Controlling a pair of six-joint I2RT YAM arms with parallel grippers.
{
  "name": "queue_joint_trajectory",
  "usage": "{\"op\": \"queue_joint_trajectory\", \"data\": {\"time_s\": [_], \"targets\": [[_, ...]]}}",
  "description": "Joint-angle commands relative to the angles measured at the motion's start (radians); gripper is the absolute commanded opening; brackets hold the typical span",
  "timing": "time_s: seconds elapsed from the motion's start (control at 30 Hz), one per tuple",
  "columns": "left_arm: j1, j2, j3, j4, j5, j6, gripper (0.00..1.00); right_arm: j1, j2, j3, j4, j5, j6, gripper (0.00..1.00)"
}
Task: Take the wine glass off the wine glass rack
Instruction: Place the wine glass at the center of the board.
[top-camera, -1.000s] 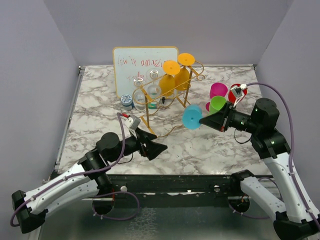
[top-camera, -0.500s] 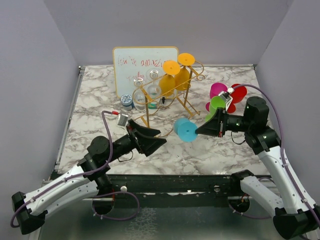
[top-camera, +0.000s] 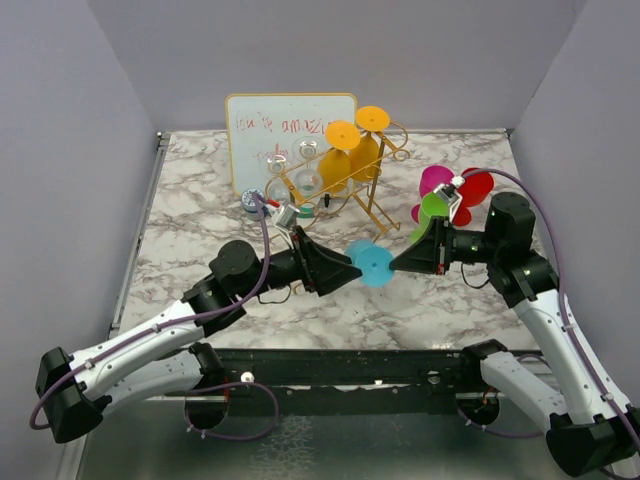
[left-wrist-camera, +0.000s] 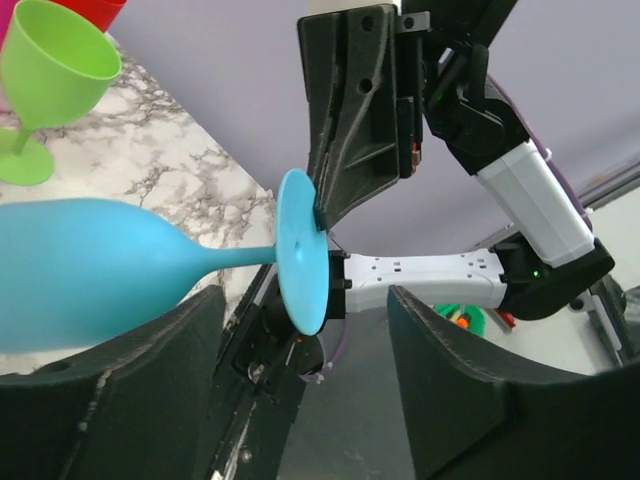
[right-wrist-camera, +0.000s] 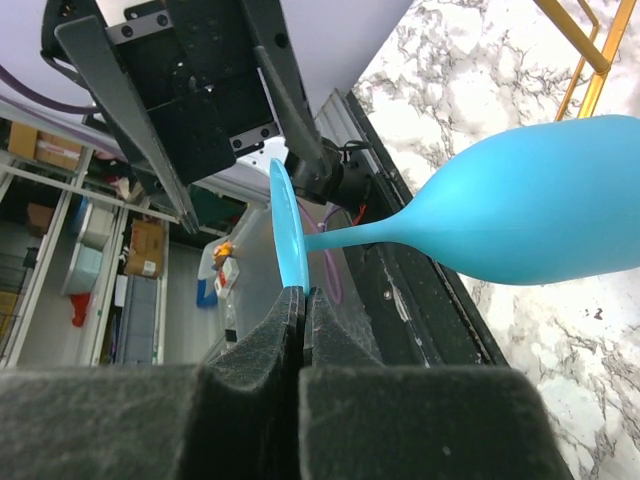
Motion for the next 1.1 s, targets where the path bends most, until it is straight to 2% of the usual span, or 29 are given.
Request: {"op": "queue_joint_trajectory", "data": {"time_s": [0.0,0.3,0.5,0.7,1.07], "targets": [[-0.006,0.039,0.052,0.023,0.077,0.027,0.6,0.0,-0.002,0.006,-0.017,-0.038,-0.013,0.0],[-0.028,0.079,0.049,0.026,0.046,0.035,0.47,0.0,-0.002,-0.004,-0.012,-0.069,-0.023,0.0],[-0.032,0.089,0.049,0.03,0.045,0.036,0.31,0.0,0.007,-0.003,-0.012,-0.074,-0.033,0.0],[-0.035,0.095,0.046,0.032,0.047,0.027,0.28,0.001,0.002,-0.004,-0.014,-0.079,-0.039,0.0],[-0.037,0.095,0.045,0.035,0.036,0.023,0.12,0.0,-0.01,-0.006,-0.023,-0.085,-0.05,0.01]]}}
